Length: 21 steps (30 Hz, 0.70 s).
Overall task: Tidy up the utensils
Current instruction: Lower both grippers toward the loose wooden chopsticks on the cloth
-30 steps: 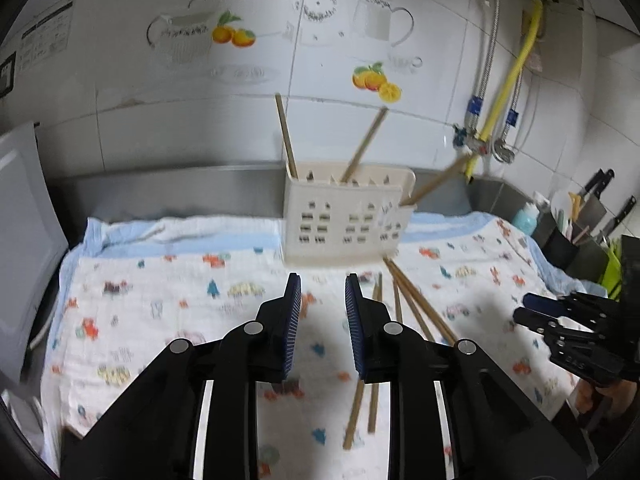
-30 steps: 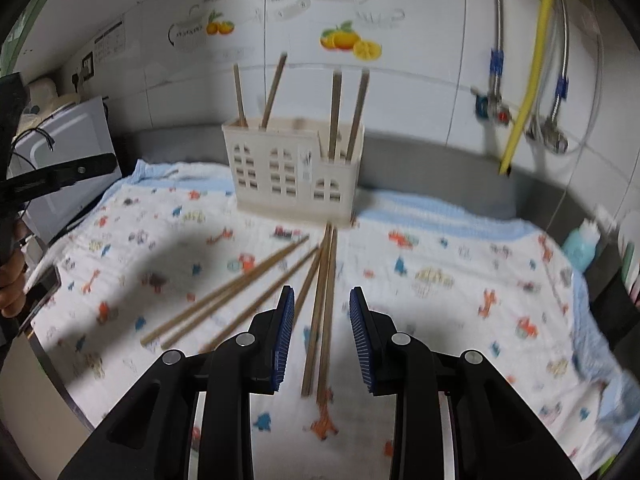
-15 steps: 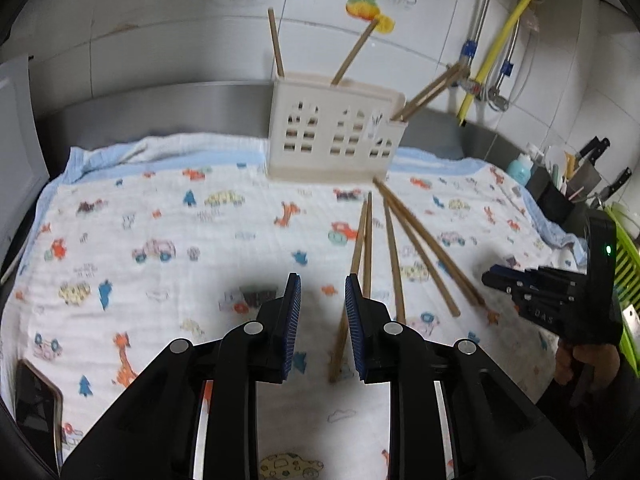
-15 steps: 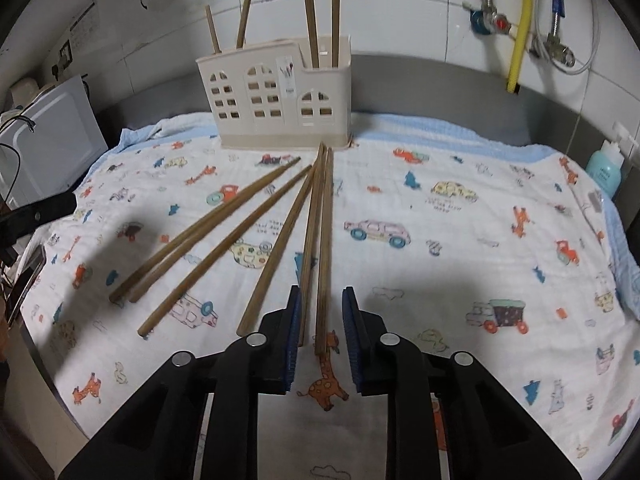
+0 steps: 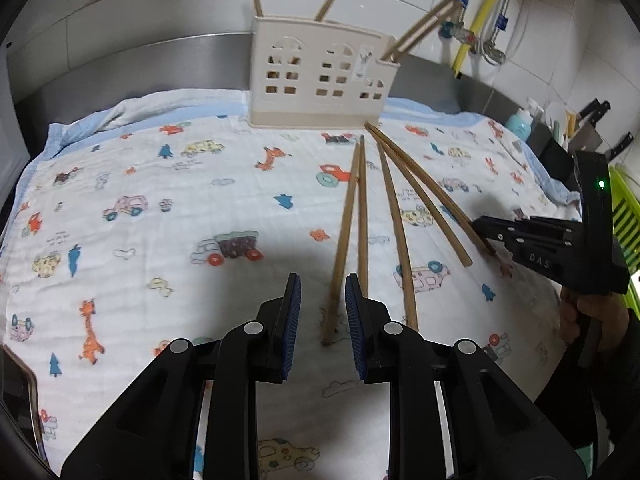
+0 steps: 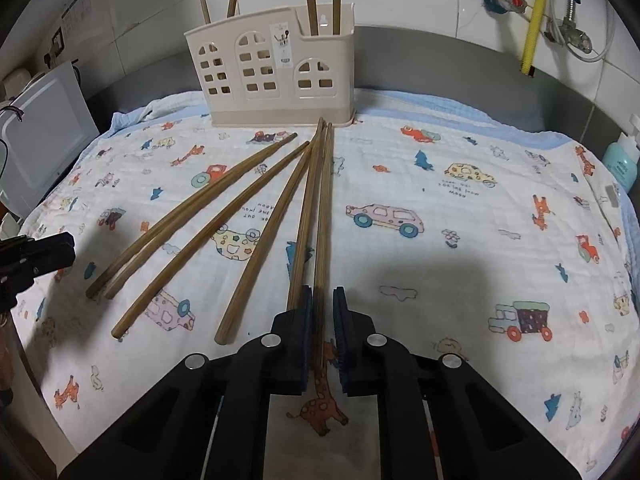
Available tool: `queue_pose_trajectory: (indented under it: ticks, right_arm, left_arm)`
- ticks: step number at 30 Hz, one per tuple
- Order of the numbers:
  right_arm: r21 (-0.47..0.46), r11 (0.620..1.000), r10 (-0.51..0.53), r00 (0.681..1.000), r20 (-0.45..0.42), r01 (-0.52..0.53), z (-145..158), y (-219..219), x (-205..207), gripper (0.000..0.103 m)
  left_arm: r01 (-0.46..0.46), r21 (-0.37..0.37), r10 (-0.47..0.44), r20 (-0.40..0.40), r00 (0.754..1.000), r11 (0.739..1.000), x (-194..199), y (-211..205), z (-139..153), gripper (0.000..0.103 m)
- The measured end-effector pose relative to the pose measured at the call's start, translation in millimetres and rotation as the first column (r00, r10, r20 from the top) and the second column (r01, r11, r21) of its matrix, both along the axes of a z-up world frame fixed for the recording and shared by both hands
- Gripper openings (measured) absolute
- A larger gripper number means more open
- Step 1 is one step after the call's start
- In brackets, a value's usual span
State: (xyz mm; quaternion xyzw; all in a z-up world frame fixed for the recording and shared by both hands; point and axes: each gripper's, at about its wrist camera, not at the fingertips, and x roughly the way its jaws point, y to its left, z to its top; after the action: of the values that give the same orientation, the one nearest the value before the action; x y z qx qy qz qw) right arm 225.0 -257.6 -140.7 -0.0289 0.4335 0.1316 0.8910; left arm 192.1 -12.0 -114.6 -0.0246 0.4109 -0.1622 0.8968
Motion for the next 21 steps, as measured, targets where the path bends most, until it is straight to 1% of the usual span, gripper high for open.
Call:
queue_pose_trajectory:
  ticks: [4,9,14,19,21]
  right_arm:
    - [-0.004,1.0,-0.001,1.0,-0.008,0.001,-3,1,3,0.01]
    - [0.0,1.0,-0.003,1.0,-0.009,0.003,-4,1,5,0.01]
    - [-0.003,1.0,-0.011,1.0,-0.009,0.011,-6,1,9,0.007]
    - [-0.006,1.0,-0.009,1.0,-0.004,0.009,-6,1,10,0.007]
    - [-0.005,1.0,-0.009,1.0,-0.001,0.009,-6,1,10,0.007]
  left_arm:
    - [0.011,0.002,-0.011,-0.019,1.0,1.0,5,-5,-5,0.023]
    - [0.018,0.024,-0.017,-0.043,0.999,1.0,14,-12,-14,0.023]
    - [0.016,0.03,-0.014,-0.084,0.996,0.999,26,-16,-26,0.023]
    - [0.019,0.043,-0.016,-0.078,0.997,0.999,29,-21,-27,0.023]
    - [0.022,0.063,-0.017,-0.069,0.997,0.998,30,-25,-27,0.023]
